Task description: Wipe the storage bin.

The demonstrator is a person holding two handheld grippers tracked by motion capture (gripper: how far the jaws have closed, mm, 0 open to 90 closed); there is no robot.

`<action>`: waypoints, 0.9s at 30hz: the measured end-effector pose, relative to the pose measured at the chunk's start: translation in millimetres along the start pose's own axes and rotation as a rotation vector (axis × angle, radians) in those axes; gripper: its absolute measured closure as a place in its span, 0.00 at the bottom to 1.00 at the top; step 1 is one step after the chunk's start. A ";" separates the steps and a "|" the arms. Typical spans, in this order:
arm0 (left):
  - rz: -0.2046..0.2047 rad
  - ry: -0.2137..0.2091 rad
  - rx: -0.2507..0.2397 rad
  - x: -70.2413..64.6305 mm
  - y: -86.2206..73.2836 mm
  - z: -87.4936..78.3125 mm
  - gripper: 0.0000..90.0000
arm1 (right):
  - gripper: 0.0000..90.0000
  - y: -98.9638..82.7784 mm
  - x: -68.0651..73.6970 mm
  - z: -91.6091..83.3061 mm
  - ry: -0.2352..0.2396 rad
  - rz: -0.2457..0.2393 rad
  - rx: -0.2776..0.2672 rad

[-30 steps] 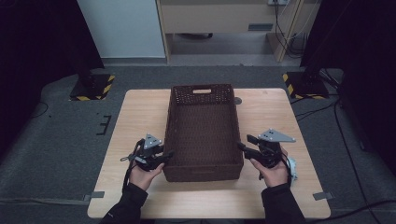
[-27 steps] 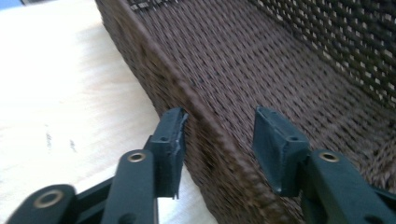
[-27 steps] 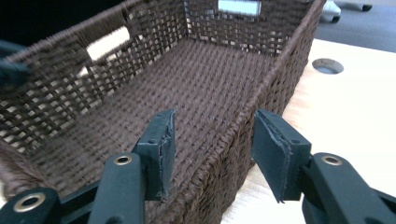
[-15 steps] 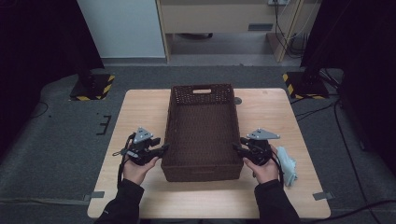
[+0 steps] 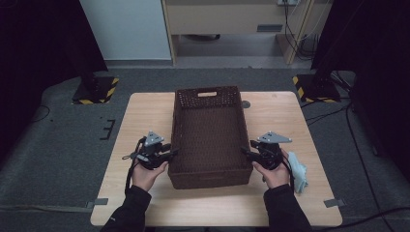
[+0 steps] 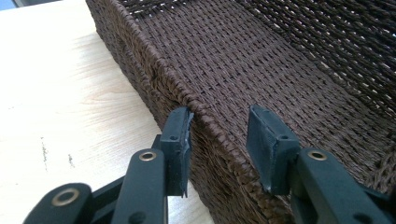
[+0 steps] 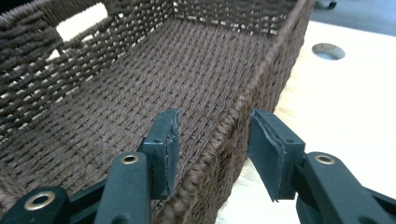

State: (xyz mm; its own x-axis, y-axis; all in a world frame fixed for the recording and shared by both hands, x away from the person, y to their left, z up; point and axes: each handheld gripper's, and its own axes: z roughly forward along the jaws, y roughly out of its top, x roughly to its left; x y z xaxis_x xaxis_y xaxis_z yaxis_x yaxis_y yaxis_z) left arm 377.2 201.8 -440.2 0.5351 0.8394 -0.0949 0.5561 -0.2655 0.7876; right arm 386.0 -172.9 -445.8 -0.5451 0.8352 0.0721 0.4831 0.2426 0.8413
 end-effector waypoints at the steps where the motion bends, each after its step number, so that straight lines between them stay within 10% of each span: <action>1: 0.001 0.004 0.000 -1.3 -0.5 -0.5 0.66 | 0.59 1.1 0.4 -3.4 0.005 -0.007 -0.005; 27: 0.051 0.010 -0.019 -10.1 1.6 3.1 0.54 | 0.80 -5.2 -5.6 -9.1 -0.043 -0.016 0.005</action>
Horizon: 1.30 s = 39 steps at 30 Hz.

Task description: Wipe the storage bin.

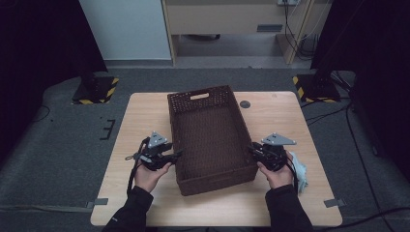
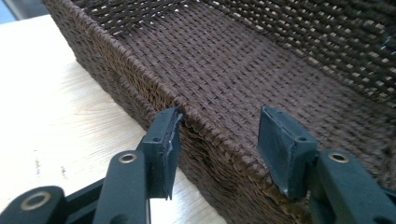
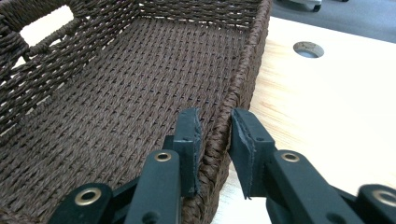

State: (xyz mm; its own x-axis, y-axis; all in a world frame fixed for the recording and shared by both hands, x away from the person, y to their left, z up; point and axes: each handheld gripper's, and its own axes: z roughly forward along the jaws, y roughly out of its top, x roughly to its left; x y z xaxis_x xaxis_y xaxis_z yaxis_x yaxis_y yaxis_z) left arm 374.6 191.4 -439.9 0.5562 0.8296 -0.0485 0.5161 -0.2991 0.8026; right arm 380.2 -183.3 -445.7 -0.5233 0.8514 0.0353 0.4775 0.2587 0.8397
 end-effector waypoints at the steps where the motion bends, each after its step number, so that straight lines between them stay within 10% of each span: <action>1: 0.000 0.003 0.002 -0.7 -0.1 -0.4 0.54 | 0.79 0.0 0.7 -0.6 -0.007 -0.007 -0.004; 34: -0.018 -0.025 -0.033 -8.2 2.2 0.7 0.53 | 0.89 -6.2 -13.2 -18.8 -0.057 -0.001 0.012; 39: 0.010 -0.039 -0.034 -19.3 3.8 0.4 0.50 | 0.90 -3.2 -20.9 -10.7 -0.121 -0.012 -0.001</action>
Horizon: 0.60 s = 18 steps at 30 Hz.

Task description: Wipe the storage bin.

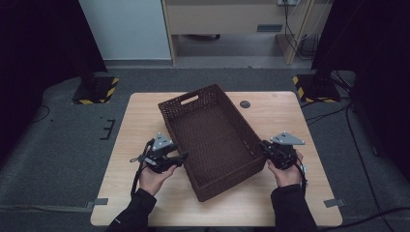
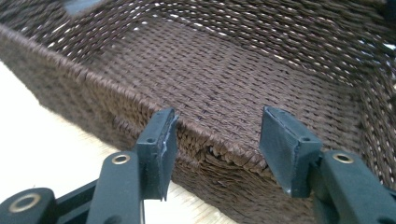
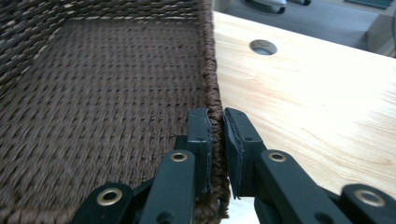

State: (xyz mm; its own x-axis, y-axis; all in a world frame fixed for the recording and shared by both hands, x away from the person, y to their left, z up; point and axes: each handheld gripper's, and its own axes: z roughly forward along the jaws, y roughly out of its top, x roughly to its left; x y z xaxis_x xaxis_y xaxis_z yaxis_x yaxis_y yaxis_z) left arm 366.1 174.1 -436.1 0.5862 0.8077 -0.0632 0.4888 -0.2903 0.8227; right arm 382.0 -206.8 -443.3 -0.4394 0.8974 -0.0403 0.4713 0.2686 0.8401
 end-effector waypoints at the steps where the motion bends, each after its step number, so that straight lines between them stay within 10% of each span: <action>1: 0.007 0.007 0.000 -1.3 0.2 0.0 0.50 | 0.89 0.0 -2.4 1.0 -0.005 0.010 -0.004; 18: -0.039 0.020 -0.055 23.3 2.4 -21.1 0.48 | 0.88 2.1 -15.2 4.3 -0.055 0.004 -0.019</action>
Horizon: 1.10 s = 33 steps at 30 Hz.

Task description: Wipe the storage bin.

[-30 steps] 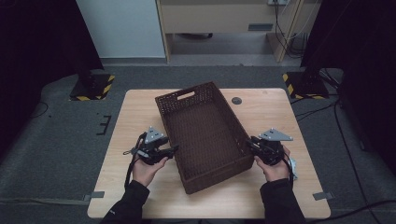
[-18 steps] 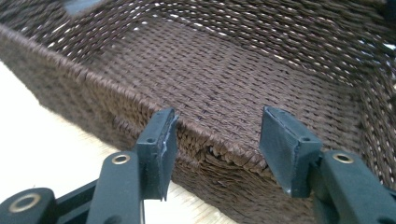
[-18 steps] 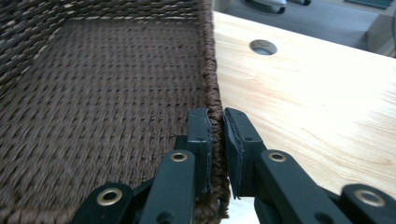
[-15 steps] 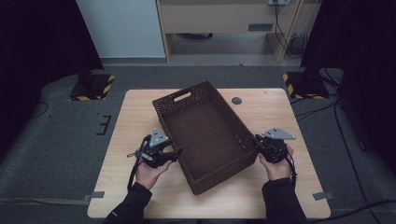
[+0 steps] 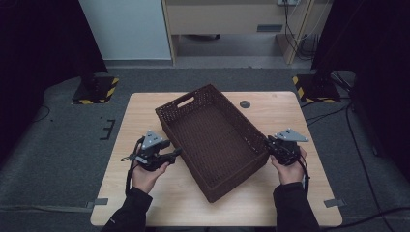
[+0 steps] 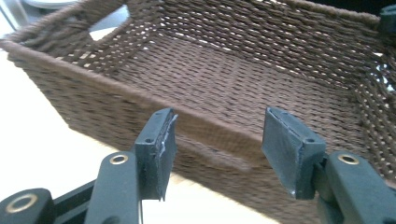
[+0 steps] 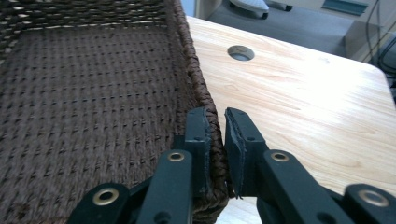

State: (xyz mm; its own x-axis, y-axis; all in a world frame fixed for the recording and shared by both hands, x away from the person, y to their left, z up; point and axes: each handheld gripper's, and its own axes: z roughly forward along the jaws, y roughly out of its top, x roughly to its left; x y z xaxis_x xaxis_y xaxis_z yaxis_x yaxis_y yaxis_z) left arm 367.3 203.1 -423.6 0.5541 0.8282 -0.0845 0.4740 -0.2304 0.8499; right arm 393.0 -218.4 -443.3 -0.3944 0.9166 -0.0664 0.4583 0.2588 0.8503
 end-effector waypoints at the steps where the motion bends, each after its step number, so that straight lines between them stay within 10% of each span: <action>1: -0.005 0.006 -0.001 2.8 -0.4 -0.8 0.48 | 0.86 -0.3 -0.4 0.3 -0.009 0.006 0.006; 14: -0.098 0.113 -0.015 44.4 -14.0 -16.8 0.47 | 0.70 -1.8 13.3 -34.0 0.030 0.053 -0.037; 33: -0.101 0.133 0.000 52.5 -17.5 -14.7 0.46 | 0.64 -7.2 5.1 -20.1 -0.027 0.102 -0.033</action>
State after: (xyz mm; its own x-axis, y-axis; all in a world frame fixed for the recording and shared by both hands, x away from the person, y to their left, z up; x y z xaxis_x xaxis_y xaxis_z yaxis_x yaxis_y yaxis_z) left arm 378.1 258.1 -435.3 0.4081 0.9075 -0.0997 0.5223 -0.1425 0.8407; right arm 371.7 -221.8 -439.2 -0.3255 0.9455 0.0078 0.4682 0.1540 0.8701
